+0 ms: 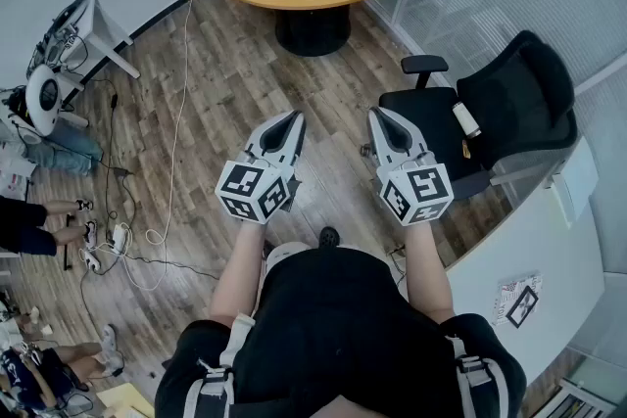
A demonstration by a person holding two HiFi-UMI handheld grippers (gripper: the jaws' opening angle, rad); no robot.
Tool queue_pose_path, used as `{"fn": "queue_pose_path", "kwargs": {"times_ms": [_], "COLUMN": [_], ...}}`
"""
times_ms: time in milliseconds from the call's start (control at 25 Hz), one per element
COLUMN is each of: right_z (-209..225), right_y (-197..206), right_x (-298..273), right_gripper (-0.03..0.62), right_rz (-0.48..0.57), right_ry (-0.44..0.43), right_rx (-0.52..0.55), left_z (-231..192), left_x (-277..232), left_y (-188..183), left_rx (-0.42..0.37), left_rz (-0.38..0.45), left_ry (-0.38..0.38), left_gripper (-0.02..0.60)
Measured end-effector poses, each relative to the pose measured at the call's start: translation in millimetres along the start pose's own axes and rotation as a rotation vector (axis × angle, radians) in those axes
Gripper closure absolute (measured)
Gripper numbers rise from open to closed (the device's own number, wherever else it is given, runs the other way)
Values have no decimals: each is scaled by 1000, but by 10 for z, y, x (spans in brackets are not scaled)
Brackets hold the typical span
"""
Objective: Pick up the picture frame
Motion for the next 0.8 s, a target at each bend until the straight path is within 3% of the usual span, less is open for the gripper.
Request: {"fn": "queue_pose_path", "kwargs": {"times_ms": [320, 440, 520, 800], "right_z": [227, 253, 287, 632], "right_y": [40, 100, 137, 286], "right_x": [-122, -248, -354, -1092], "right_gripper": [579, 579, 577, 577], "right_rz": [-20, -36, -34, -56], "right_ry": [-5, -52, -76, -25], "right_rx": [-4, -41, -54, -59], "left_z": [-13, -100, -183, -746], "left_x": [-254, -337, -432, -952], "left_y": [-14, -1, 7, -36], "left_rx": [2, 15, 21, 37], "left_rz": [-11, -18, -26, -58], "left_ry": [-8, -19, -22, -20], "left_gripper": [557, 557, 557, 557]}}
Point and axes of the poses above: the fingertips, and each gripper's own axes: x backward along the fingers, z to its right, y out of its underside, the point moved 5 cm from there along x, backward along the fingers, and after that the axes turned 3 degrees about x, right-handed, at the moved point
